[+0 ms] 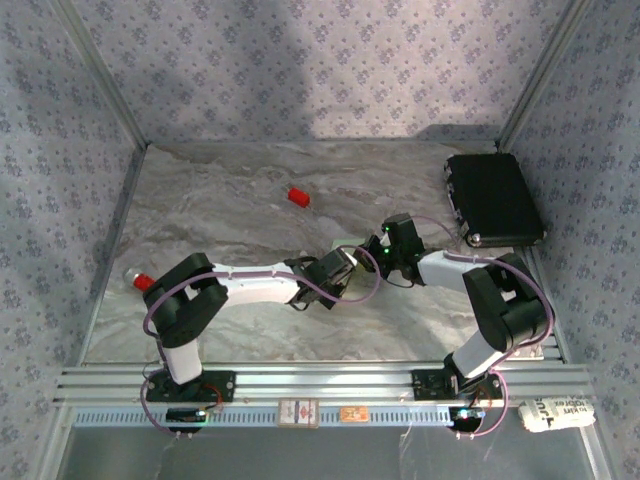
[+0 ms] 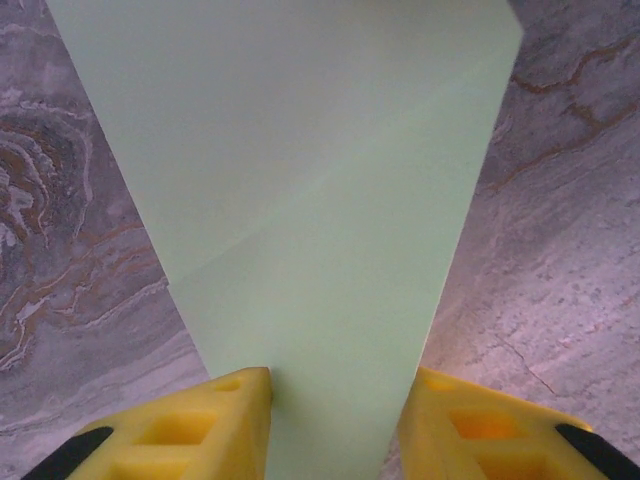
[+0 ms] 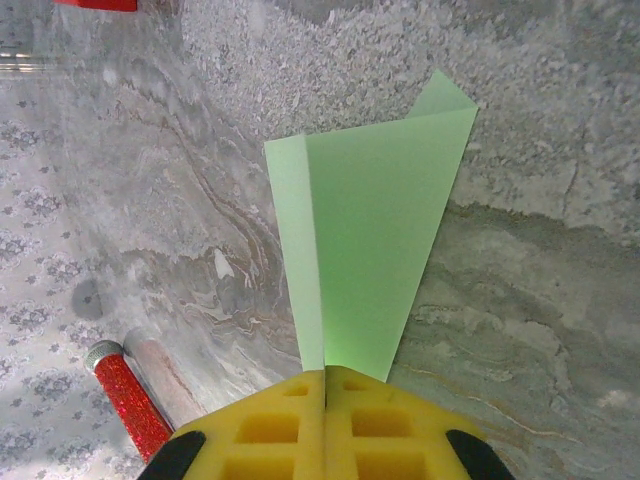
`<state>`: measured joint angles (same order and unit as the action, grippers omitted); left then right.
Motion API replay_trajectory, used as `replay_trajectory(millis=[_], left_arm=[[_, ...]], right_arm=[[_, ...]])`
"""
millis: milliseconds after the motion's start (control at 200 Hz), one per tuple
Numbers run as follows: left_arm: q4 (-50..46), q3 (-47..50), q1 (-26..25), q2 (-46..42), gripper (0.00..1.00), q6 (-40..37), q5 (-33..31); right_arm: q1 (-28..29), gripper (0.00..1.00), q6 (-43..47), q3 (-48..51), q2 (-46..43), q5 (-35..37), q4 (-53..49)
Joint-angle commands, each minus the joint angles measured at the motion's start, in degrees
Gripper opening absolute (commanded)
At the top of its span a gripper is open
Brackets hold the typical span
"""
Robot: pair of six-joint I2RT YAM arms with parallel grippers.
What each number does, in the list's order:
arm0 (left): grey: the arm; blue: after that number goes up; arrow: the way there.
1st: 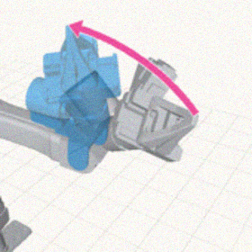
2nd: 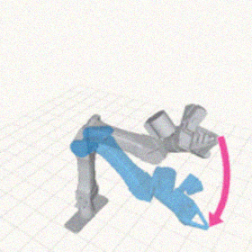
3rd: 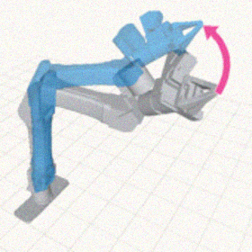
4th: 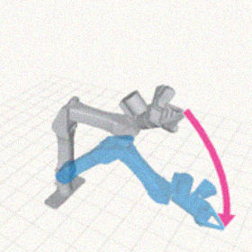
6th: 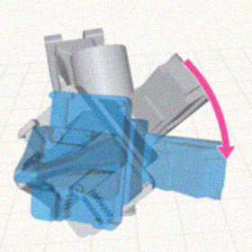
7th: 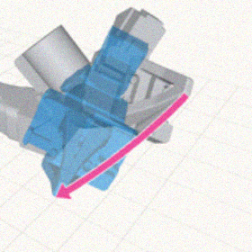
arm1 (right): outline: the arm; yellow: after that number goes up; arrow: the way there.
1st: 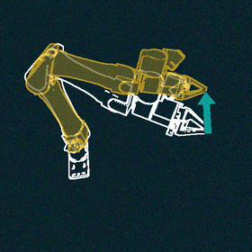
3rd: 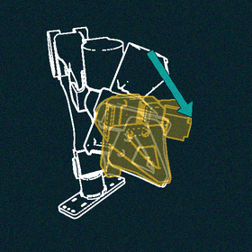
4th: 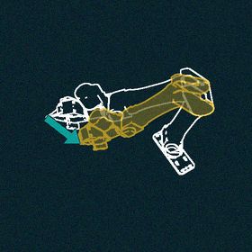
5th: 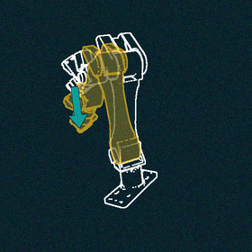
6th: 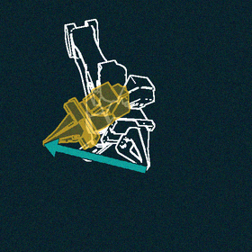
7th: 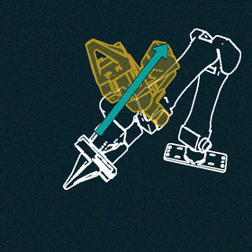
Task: Fold a paper plane with a square sheet of paper (pick it up from the middle)
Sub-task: Fold the wing for the fifth time at the center of the table.
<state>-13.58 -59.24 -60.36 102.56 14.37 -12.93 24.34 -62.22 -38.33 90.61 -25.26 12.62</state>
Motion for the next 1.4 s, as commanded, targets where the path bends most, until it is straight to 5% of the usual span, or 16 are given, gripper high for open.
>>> replay_trajectory(millis=[0,1394], left_arm=[[-1.7,-1.6,-0.6,1.0,0.36,-1.1,-1.4],[-3.2,-3.2,-2.4,2.2,0.22,-3.5,-7.0]], right_arm=[[-0.4,0.03,-0.8,-0.2,-1.4,0.0,-0.3],[-0.3,0.03,-0.9,0.2,-1.5,0.1,-0.1]])
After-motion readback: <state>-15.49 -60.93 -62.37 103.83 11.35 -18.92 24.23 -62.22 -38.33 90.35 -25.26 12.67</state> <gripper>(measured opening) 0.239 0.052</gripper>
